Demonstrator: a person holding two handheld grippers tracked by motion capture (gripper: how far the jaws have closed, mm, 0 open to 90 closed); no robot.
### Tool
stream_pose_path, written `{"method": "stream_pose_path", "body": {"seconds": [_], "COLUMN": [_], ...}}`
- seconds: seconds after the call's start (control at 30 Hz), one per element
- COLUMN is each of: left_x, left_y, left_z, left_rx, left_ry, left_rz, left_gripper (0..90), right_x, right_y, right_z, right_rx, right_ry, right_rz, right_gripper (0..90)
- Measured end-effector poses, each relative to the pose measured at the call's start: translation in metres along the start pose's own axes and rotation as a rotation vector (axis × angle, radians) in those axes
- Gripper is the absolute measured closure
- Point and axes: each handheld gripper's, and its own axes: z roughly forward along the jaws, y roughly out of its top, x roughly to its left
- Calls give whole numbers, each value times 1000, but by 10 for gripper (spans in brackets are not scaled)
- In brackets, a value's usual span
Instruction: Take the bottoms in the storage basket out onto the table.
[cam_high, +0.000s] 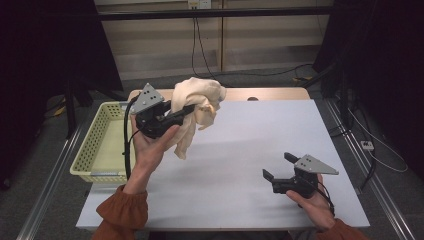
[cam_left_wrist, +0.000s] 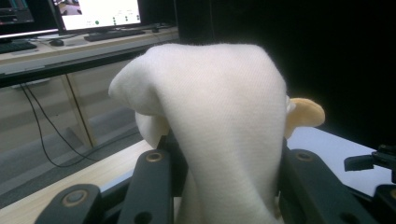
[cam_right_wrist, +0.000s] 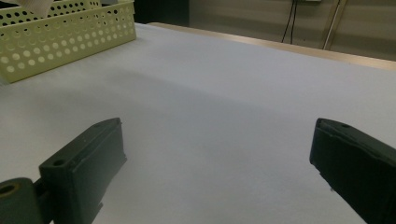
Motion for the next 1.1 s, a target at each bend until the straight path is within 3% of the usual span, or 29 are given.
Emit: {"method": "stream_pose_path", "body": {"seconds": [0.5, 0.87, 1.1], "left_x": [-17, -18, -11], "left_y": [-7, -18, -29], "left_z": [19, 37, 47], "left_rx": [25, 72, 88], "left_ry": [-28, -45, -48], "left_rz": [13, 6, -32], "left_gripper": [661, 661, 661], "right_x": [0, 0, 0], "right_y": [0, 0, 0], "right_z": [0, 0, 0], "right_rx": [0, 2, 0], "right_ry": [2, 0, 3], "right_rz": [0, 0, -1], "right_gripper": [31, 31, 31]}}
